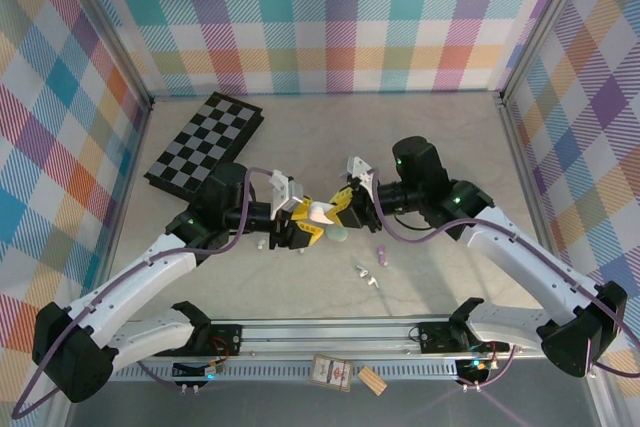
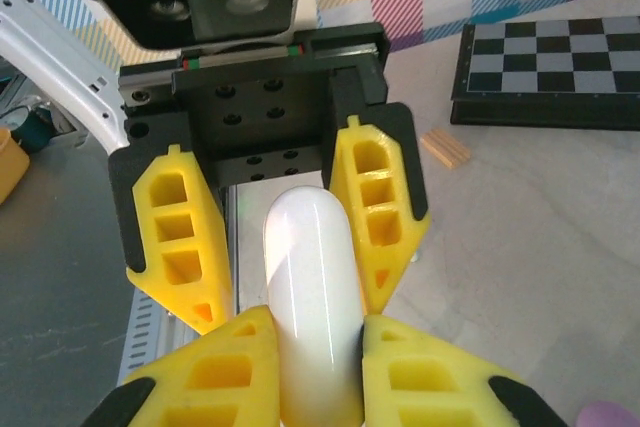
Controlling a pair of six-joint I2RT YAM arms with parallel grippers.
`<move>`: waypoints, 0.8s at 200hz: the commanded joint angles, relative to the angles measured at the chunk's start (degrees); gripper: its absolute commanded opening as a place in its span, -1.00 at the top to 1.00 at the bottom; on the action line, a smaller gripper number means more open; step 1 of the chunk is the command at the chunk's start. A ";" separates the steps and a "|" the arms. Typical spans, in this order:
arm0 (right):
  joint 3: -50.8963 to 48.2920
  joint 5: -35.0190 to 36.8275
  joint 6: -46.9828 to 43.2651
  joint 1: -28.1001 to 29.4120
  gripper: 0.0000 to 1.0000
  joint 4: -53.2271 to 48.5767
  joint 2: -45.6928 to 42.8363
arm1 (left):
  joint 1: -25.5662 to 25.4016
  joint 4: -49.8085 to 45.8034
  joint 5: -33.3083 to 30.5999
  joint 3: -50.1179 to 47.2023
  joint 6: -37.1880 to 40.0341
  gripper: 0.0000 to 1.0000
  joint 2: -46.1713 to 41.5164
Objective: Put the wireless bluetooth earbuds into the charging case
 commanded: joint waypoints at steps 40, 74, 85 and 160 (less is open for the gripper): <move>1.24 -0.61 -2.03 0.69 0.83 -0.33 0.47 | -1.32 1.71 0.56 1.85 -2.13 0.48 1.05; 0.97 0.85 -1.80 0.65 0.47 0.09 0.46 | -1.45 1.36 1.71 1.79 -1.19 0.85 1.21; 0.88 2.85 -0.87 0.61 0.15 0.86 0.16 | -1.53 0.53 2.28 1.70 0.63 0.85 1.15; -1.17 16.96 6.81 0.14 -0.39 8.83 -3.93 | -1.98 1.82 -3.70 -2.75 8.07 0.84 -1.20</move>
